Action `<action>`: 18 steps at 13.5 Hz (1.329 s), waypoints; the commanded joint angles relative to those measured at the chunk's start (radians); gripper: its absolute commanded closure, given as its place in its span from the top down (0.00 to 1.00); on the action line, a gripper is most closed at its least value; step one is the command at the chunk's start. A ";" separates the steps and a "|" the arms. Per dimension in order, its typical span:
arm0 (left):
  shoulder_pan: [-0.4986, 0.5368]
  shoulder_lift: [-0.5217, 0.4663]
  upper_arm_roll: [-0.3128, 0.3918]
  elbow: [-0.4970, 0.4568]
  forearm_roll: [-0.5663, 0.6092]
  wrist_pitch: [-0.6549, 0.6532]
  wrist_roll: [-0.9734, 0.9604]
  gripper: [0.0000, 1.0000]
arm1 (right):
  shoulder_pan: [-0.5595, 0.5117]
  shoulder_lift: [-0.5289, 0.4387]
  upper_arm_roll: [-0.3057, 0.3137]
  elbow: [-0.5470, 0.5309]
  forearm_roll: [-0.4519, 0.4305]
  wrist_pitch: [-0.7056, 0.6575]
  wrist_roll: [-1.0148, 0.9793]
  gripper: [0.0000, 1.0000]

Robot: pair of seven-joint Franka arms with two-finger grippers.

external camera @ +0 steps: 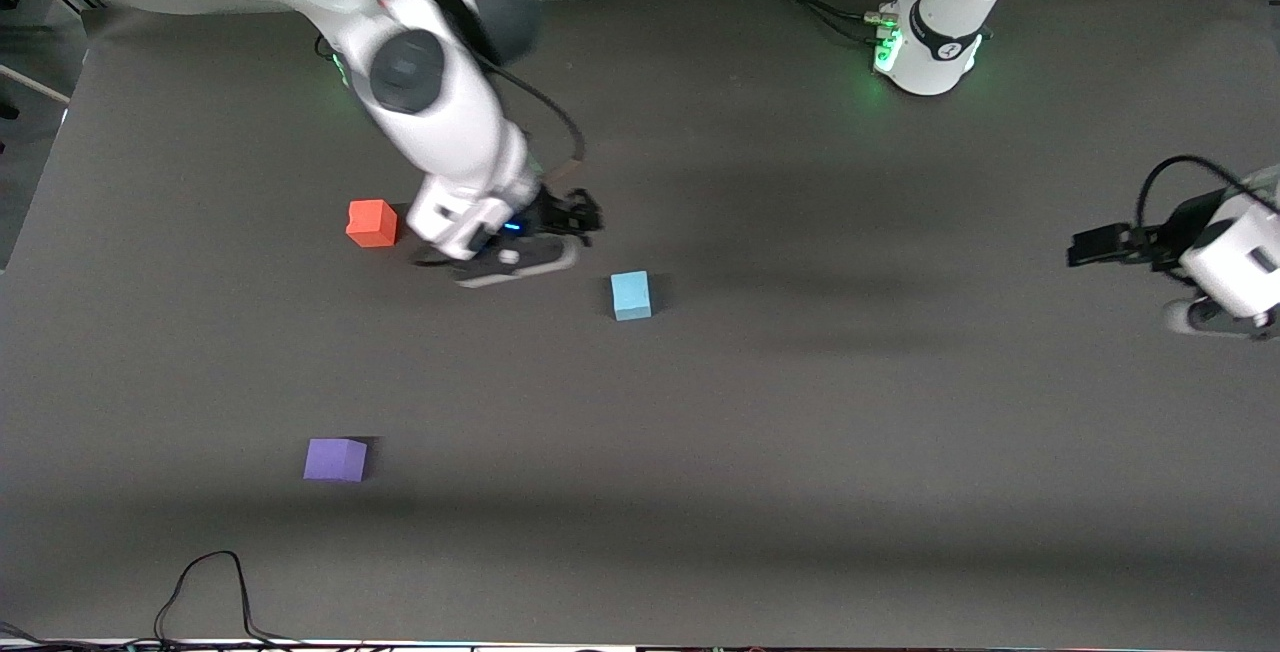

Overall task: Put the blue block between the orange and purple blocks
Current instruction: 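Retract the left gripper while the right gripper reaches the blue cube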

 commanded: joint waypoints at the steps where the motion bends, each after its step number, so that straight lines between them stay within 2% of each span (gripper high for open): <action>1: 0.001 -0.062 -0.014 -0.056 0.064 0.022 0.025 1.00 | 0.059 0.074 -0.020 0.003 -0.016 0.016 0.034 0.95; 4: -0.008 -0.108 -0.014 -0.105 0.096 0.053 0.014 1.00 | 0.065 0.233 -0.020 -0.011 -0.020 0.188 0.038 0.95; 7: -0.009 -0.177 -0.017 -0.188 0.093 0.119 0.007 1.00 | 0.070 0.325 -0.020 -0.026 -0.019 0.350 0.052 0.95; 14: -0.034 -0.179 -0.021 -0.150 0.069 0.084 -0.029 1.00 | 0.070 0.392 -0.019 -0.029 -0.010 0.437 0.054 0.95; 15: -0.032 -0.177 -0.021 -0.150 0.067 0.084 -0.020 1.00 | 0.071 0.390 -0.019 -0.034 -0.010 0.438 0.052 0.88; 16: -0.032 -0.176 -0.021 -0.147 0.065 0.084 -0.018 1.00 | 0.071 0.389 -0.019 -0.049 -0.011 0.441 0.052 0.75; 18: -0.031 -0.169 -0.021 -0.142 0.064 0.085 -0.018 1.00 | 0.070 0.375 -0.019 -0.057 -0.011 0.439 0.055 0.28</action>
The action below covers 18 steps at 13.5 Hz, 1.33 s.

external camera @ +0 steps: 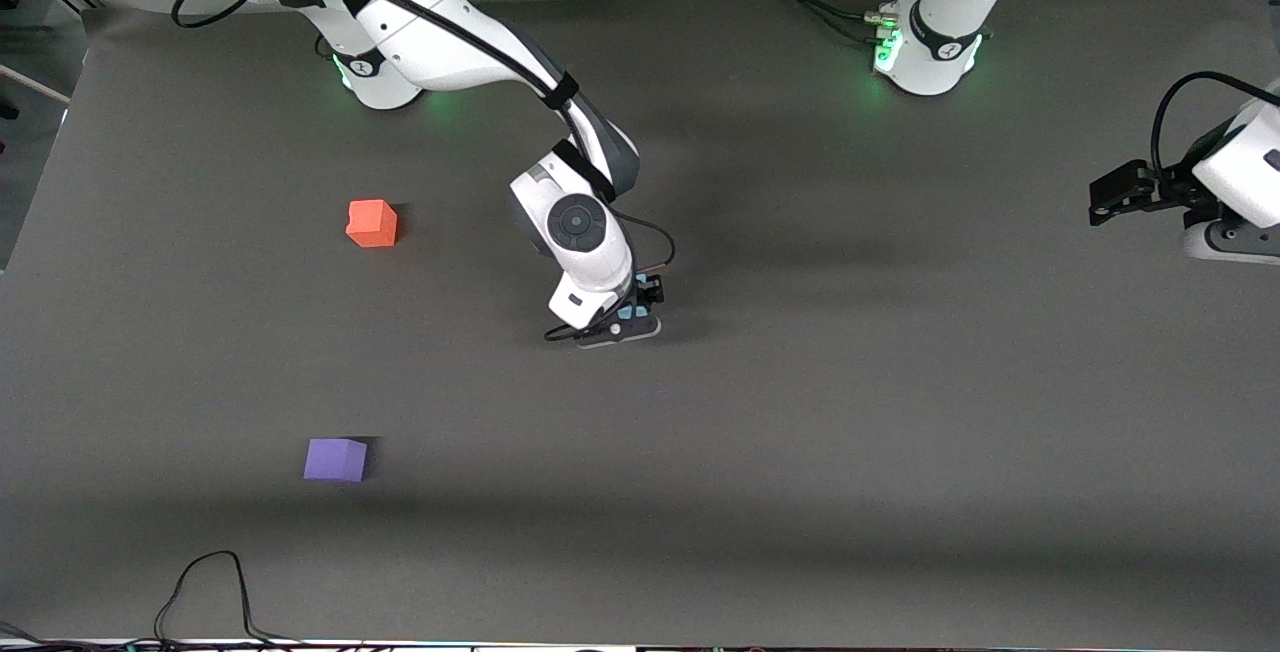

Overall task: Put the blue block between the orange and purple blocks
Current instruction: 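Grasp the blue cube with the right gripper and carry it toward the orange cube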

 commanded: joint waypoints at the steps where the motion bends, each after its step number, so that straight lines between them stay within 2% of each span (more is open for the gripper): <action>1: -0.008 0.004 0.007 0.008 -0.008 -0.002 -0.005 1.00 | 0.010 -0.026 -0.006 -0.015 -0.002 0.011 0.029 0.15; 2: -0.008 0.012 0.007 0.018 -0.010 -0.004 -0.005 1.00 | 0.006 -0.049 -0.006 -0.021 -0.002 0.001 0.031 0.11; 5: -0.030 0.012 0.018 0.017 -0.010 -0.004 -0.005 1.00 | -0.049 -0.179 -0.021 -0.019 -0.002 -0.172 0.003 0.10; 8: -0.086 0.012 0.079 0.016 -0.010 -0.004 -0.005 1.00 | -0.202 -0.316 -0.021 -0.029 -0.001 -0.347 -0.189 0.10; 10: -0.080 0.012 0.079 0.015 -0.011 -0.005 -0.005 1.00 | -0.322 -0.380 -0.022 -0.071 -0.001 -0.401 -0.297 0.10; 11: -0.082 0.012 0.079 0.015 -0.011 -0.005 -0.005 1.00 | -0.359 -0.406 -0.024 -0.119 -0.002 -0.395 -0.303 0.09; 13: -0.080 0.012 0.079 0.015 -0.011 -0.005 -0.005 1.00 | -0.379 -0.420 -0.094 -0.200 -0.002 -0.346 -0.370 0.08; 16: -0.080 0.014 0.079 0.014 -0.011 -0.005 -0.005 1.00 | -0.382 -0.405 -0.214 -0.352 0.006 -0.150 -0.573 0.05; 18: -0.082 0.020 0.079 0.014 -0.011 -0.004 -0.007 1.00 | -0.411 -0.382 -0.228 -0.439 0.015 -0.022 -0.612 0.03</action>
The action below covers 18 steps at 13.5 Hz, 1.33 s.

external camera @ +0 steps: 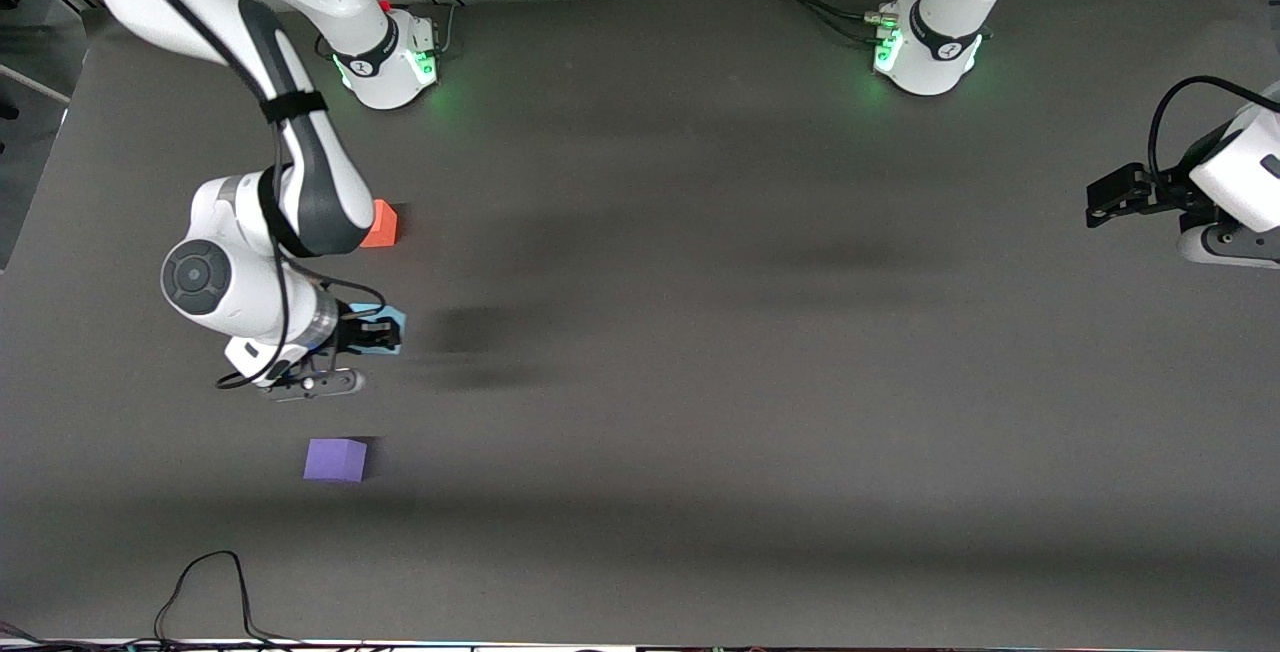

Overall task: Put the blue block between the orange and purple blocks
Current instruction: 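Lower the blue cube between the orange and purple cubes, open the right gripper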

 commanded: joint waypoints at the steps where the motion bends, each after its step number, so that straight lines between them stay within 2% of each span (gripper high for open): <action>1: -0.020 0.011 0.017 0.015 -0.005 -0.004 -0.009 1.00 | -0.012 0.007 -0.009 -0.121 0.017 0.156 -0.055 0.03; 6: -0.020 0.009 0.017 0.018 -0.005 -0.004 -0.009 1.00 | -0.016 0.088 -0.008 -0.150 0.020 0.288 -0.058 0.03; 7: -0.023 0.011 0.015 0.018 -0.004 -0.004 -0.010 1.00 | -0.016 0.088 -0.008 -0.150 0.020 0.285 -0.058 0.08; 9: -0.020 0.009 0.015 0.018 -0.005 -0.003 -0.009 1.00 | -0.019 0.093 -0.008 -0.150 0.034 0.287 -0.058 0.99; 12: -0.025 0.009 0.015 0.021 -0.004 -0.003 -0.019 1.00 | -0.015 0.029 -0.009 -0.144 0.057 0.229 -0.056 1.00; 15: -0.028 0.009 0.015 0.021 -0.002 -0.001 -0.022 1.00 | -0.012 -0.148 -0.011 -0.106 0.057 0.051 -0.046 1.00; 18: -0.026 0.009 0.015 0.021 -0.004 -0.001 -0.022 1.00 | -0.013 -0.313 -0.054 -0.093 0.057 -0.032 -0.044 1.00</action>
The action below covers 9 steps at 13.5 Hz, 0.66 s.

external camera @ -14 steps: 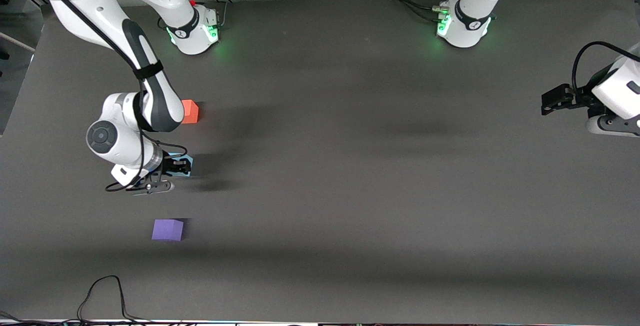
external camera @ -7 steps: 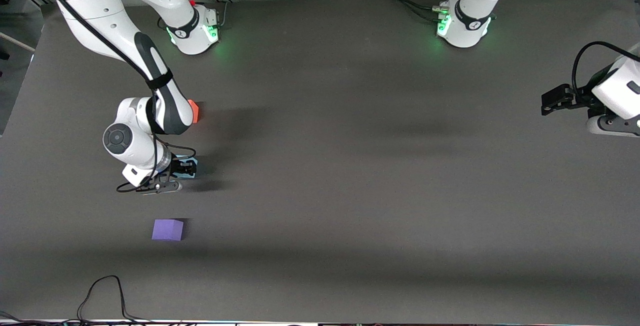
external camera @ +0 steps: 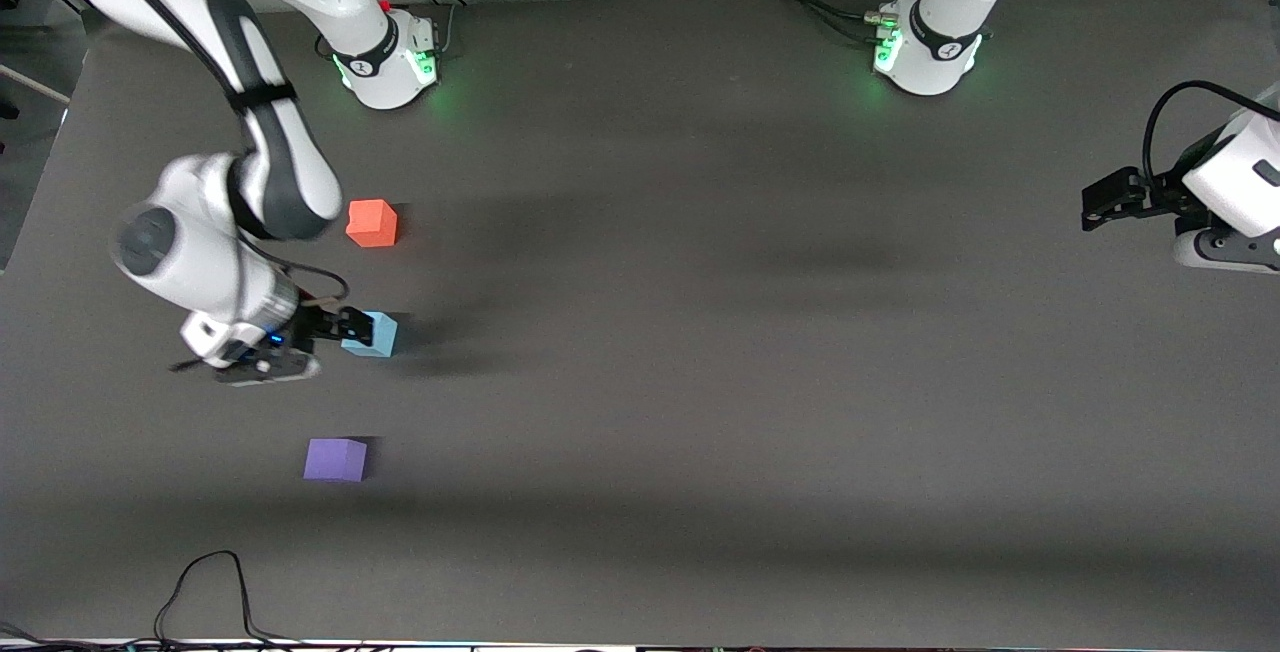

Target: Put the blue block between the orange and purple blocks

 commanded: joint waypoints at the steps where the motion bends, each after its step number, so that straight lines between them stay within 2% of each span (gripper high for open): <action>1: -0.018 0.001 0.014 0.011 -0.004 -0.002 -0.018 1.00 | 0.004 -0.164 -0.029 0.008 0.017 -0.111 -0.009 1.00; 4: -0.020 0.001 0.014 0.013 -0.002 0.000 -0.018 1.00 | 0.004 -0.204 -0.072 0.210 0.001 -0.440 0.026 1.00; 5: -0.020 0.001 0.014 0.013 -0.002 0.000 -0.018 1.00 | 0.004 -0.221 -0.075 0.247 0.000 -0.484 0.027 1.00; 7: -0.018 0.001 0.014 0.013 -0.002 0.000 -0.018 1.00 | 0.006 -0.261 -0.075 0.252 -0.003 -0.490 0.028 1.00; 8: -0.020 0.001 0.014 0.013 -0.002 0.000 -0.018 1.00 | -0.016 -0.275 -0.054 0.254 -0.023 -0.493 0.036 1.00; 9: -0.020 0.001 0.014 0.013 -0.002 0.000 -0.018 1.00 | -0.110 -0.293 0.056 0.249 -0.066 -0.496 0.054 1.00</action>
